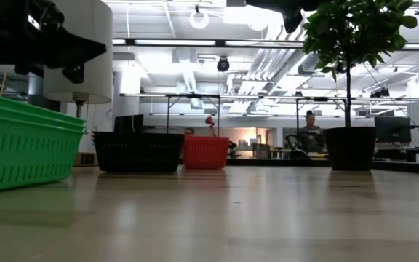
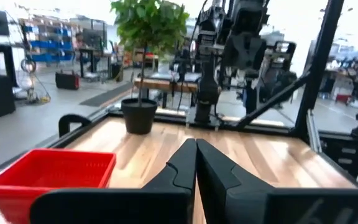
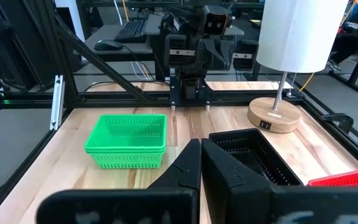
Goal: Stack baskets by color
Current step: Return to Home Position
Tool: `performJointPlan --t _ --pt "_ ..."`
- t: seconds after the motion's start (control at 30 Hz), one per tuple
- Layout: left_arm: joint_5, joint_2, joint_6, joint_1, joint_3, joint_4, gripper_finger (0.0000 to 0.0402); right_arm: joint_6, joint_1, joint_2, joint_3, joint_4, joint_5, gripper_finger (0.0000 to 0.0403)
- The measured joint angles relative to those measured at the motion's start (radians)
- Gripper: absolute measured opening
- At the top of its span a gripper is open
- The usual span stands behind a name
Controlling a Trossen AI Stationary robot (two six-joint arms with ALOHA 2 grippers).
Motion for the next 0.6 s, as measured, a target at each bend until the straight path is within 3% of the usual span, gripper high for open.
performJointPlan --t 0.3,0.6 --pt "-0.303 -0.065 0.063 -0.278 -0.040 -0.064 0.0000 0.000 0.000 0.000 0.000 -0.004 0.000 0.0000" --pt "-0.341 -0.071 0.046 -0.330 -0.040 -0.165 0.0000 -0.002 0.000 -0.020 -0.018 -0.030 -0.031 0.0000"
